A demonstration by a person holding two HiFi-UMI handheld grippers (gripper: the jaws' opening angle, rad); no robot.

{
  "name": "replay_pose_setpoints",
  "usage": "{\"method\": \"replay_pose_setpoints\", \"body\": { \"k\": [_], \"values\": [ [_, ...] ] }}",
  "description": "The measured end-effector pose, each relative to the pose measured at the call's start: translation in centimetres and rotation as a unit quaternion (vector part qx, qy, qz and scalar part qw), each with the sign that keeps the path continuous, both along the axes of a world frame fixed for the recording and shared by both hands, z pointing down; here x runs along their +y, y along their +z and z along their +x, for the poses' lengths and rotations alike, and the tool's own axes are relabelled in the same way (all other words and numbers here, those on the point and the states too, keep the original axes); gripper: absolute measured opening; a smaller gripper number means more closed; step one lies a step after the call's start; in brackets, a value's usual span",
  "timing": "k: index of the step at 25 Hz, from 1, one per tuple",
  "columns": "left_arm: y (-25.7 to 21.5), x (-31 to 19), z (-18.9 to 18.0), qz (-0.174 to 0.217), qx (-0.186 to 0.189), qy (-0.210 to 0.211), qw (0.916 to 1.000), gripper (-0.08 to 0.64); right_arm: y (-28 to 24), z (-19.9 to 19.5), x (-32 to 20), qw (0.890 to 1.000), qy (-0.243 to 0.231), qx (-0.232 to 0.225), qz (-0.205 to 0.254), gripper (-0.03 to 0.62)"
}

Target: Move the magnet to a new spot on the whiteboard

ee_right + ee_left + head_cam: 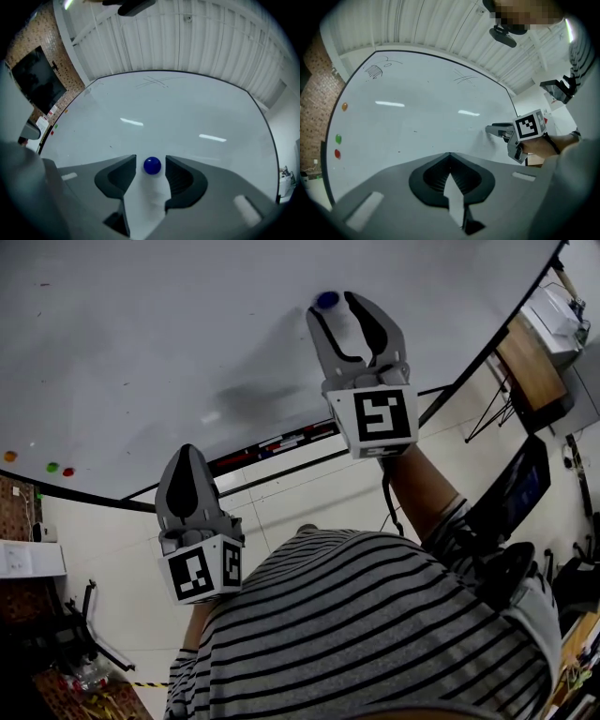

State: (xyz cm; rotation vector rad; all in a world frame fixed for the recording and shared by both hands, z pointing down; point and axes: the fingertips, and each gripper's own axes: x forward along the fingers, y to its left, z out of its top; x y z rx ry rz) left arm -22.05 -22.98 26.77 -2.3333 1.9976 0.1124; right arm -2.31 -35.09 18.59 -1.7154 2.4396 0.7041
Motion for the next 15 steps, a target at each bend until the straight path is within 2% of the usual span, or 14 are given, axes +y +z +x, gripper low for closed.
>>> {"method": "replay_pose_setpoints", "body": {
  "k": [6,7,10,12,15],
  "values": [
    [0.1,3.7,3.6,-0.001,-0.005,0.0,1.0,0.015,-0.1,0.9,7.1,0.998,-0.063,-0.021,-0.003,0.177],
    [0.2,4.7,4.6,-0.001,-0.006,0.001,1.0,0.015,0.1,1.4,8.5,0.997,-0.074,-0.026,-0.006,0.155],
    [0.4,8.1,7.6,-0.001,-0.01,0.003,0.9999,0.015,0.9,3.3,13.2,0.994,-0.1,-0.047,-0.02,0.033],
    [0.7,10.6,9.5,-0.004,-0.012,0.002,0.9999,0.015,1.4,5.0,16.2,0.991,-0.111,-0.064,-0.036,0.001],
    [1.5,14.3,12.2,-0.022,-0.008,-0.008,0.9997,0.015,2.4,7.4,20.4,0.987,-0.128,-0.074,-0.064,0.0]
  ]
}}
